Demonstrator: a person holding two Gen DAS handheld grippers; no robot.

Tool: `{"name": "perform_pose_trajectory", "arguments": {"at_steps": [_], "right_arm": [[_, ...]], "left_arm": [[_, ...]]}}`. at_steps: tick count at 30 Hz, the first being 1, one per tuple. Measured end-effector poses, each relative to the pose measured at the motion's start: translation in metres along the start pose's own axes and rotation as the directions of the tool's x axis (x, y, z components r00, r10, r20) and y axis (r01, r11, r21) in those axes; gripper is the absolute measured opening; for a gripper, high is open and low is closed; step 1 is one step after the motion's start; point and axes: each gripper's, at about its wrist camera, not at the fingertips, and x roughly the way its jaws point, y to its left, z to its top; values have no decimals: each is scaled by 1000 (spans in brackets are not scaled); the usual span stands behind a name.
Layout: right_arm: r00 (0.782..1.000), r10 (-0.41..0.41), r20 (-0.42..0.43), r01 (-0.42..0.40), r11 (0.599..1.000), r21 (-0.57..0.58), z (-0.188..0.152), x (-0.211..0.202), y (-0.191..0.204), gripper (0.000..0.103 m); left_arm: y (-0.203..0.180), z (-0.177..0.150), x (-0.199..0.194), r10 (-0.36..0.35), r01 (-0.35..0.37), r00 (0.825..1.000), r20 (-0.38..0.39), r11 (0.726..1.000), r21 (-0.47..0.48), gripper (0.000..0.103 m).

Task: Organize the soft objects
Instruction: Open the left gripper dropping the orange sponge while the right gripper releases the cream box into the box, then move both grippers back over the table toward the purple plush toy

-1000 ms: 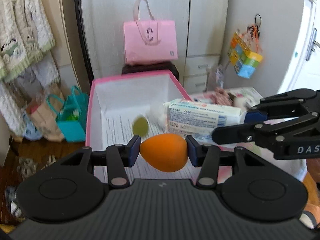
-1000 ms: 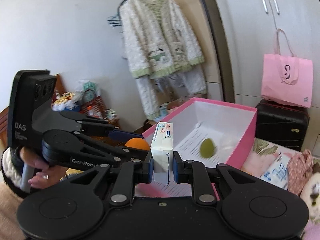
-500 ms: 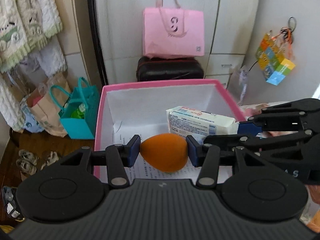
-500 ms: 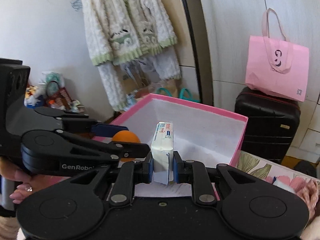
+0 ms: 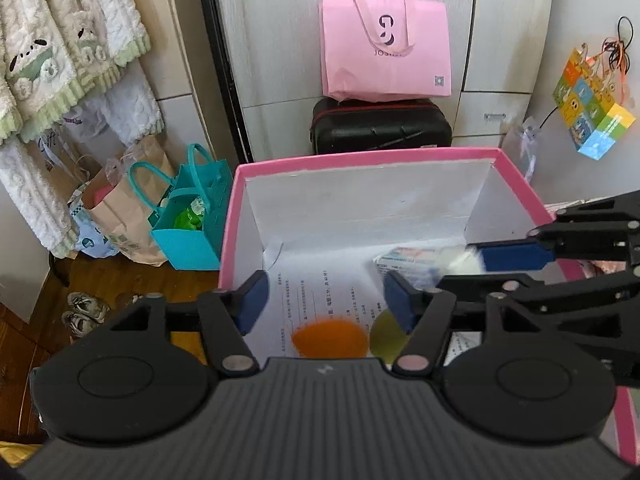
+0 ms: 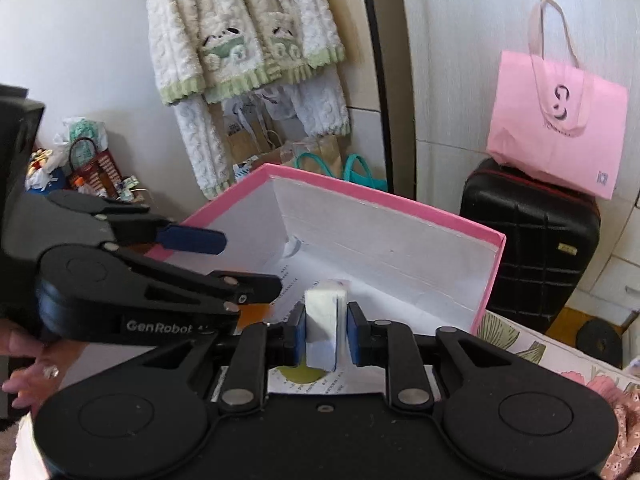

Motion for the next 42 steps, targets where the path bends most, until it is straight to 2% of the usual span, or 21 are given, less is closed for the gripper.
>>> {"name": "perform_pose_trajectory", "arguments": {"at_steps": [2, 4, 5, 15, 24, 27, 28, 30, 37, 42], "right_arm": [[1000, 2, 14, -2, 1000, -5, -3, -11, 2, 44], [1000, 5, 30, -5, 1000, -18, -5, -22, 3, 46], [999, 6, 38, -5, 1000, -27, -8, -30, 5, 47], [996, 15, 89, -3, 991, -132, -32, -120, 37, 63], [994, 39, 101, -21, 985, -174, -65, -194, 59, 69], [994, 33, 107, -12, 982, -190, -76, -214, 65, 74], [993, 32, 111, -10, 981, -193, -81, -222, 66, 76], [993, 26, 116, -4, 982, -191, -90, -234, 66, 87], [993, -24, 117, 44, 984, -174, -132, -267, 60, 89], [991, -62, 115, 80, 984, -162, -160, -285, 54, 97]], "left_arm": [[3, -3, -8, -39, 39, 999, -10, 999, -14, 75], [5, -8, -20, -60, 59, 998, -9, 998, -33, 85], [4, -11, -27, -60, 60, 998, -2, 998, -30, 86], [-18, -39, -119, -104, 97, 992, 73, 991, 90, 89], [-46, -61, -189, -177, 168, 982, 64, 977, 129, 91], [-58, -70, -209, -201, 186, 977, 77, 969, 165, 95], [-63, -72, -214, -204, 188, 976, 81, 966, 177, 95], [-74, -78, -223, -214, 193, 973, 86, 959, 207, 96], [-121, -99, -235, -272, 243, 961, 56, 922, 301, 97], [-157, -108, -236, -311, 281, 950, 27, 890, 358, 99]]}}
